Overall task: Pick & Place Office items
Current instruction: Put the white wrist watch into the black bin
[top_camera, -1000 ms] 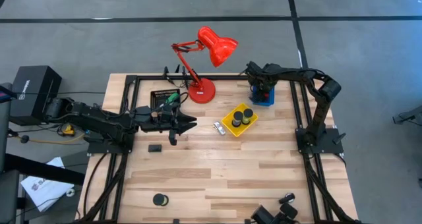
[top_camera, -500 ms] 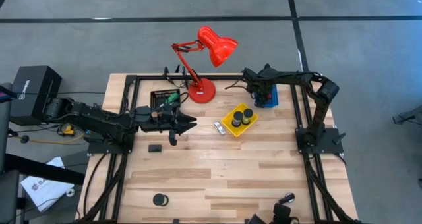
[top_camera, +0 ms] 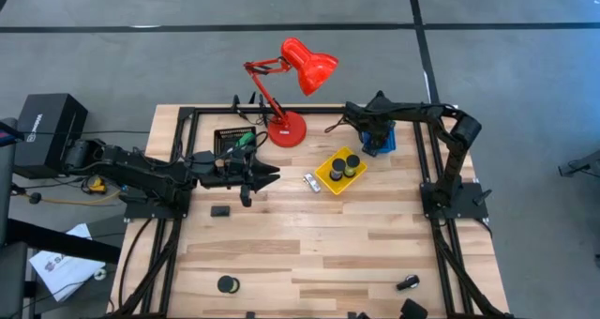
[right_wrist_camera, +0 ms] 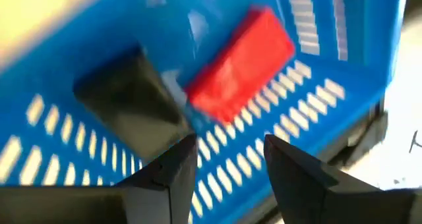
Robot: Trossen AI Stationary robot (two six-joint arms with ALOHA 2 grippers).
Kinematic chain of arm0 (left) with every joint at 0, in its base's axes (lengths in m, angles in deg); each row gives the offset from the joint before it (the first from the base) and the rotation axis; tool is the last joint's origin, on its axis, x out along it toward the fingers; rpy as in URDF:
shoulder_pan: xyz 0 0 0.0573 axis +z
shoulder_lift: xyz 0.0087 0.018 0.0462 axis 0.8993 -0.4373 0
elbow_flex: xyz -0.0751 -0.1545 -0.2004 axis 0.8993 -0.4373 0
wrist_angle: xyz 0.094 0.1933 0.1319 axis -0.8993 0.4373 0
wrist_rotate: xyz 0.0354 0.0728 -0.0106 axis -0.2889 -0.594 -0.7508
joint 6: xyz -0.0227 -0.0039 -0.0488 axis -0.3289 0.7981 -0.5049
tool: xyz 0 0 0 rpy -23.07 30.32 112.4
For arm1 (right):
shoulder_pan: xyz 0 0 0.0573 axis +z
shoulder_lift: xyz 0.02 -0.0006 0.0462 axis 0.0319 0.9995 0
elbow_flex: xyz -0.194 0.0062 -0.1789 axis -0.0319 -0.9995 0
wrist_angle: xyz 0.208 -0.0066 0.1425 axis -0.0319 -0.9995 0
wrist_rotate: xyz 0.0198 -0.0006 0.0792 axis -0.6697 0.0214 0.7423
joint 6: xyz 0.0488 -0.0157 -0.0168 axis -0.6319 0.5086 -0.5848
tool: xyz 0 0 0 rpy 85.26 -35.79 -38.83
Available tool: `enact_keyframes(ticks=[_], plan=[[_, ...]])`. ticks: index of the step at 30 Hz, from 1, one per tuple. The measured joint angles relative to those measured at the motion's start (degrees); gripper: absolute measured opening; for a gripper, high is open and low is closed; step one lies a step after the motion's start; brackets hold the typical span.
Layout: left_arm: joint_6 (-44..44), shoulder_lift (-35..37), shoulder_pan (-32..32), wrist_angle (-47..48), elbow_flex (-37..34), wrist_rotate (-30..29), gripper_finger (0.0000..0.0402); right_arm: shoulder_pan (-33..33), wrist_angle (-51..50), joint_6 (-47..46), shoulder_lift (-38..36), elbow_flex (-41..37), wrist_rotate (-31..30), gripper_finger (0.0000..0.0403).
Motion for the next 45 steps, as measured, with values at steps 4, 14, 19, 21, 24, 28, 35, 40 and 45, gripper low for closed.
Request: enact_keyframes(ticks=[4,14,19,21,24,28,35,40,45], plan=[[0.0,0.0,0.0,0.3,0.0,0.0,0.0108,0.5,-4.2,-3.0,-1.7,1.2,0.0,0.0166],[0.0,0.0,0.0,0.9,0.0,0.1,0.0108,4.2,4.8,-3.2,-19.7,1.0,0.0,0.0166],[0.0,0.0,0.0,0.9,0.0,0.1,0.0108,11.1,7.9,-6.7,-29.6,-2.0,0.2,0.0166],[0.0,0.0,0.0,0.9,0.0,0.1,0.0108,15.9,7.9,-10.3,-32.5,-3.0,0.1,0.0166],[0.0,0.0,0.0,0.9,0.0,0.3,0.0108,24.0,9.9,-13.5,-35.7,-5.3,0.1,0.0166],[0.0,0.0,0.0,0.9,0.0,0.3,0.0108,33.7,15.6,-15.9,-37.9,-10.2,-1.1,0.0166],[0.0,0.0,0.0,0.9,0.0,0.2,0.0108,41.0,30.5,-17.5,-40.9,-23.2,-3.2,0.0166],[1.3,0.0,0.0,1.0,0.0,0.1,0.0108,44.2,38.9,-13.6,-44.9,-26.6,0.9,0.0166],[1.5,0.0,0.0,1.0,0.0,0.0,0.0108,45.3,42.3,-13.0,-48.4,-26.6,0.9,0.0166]])
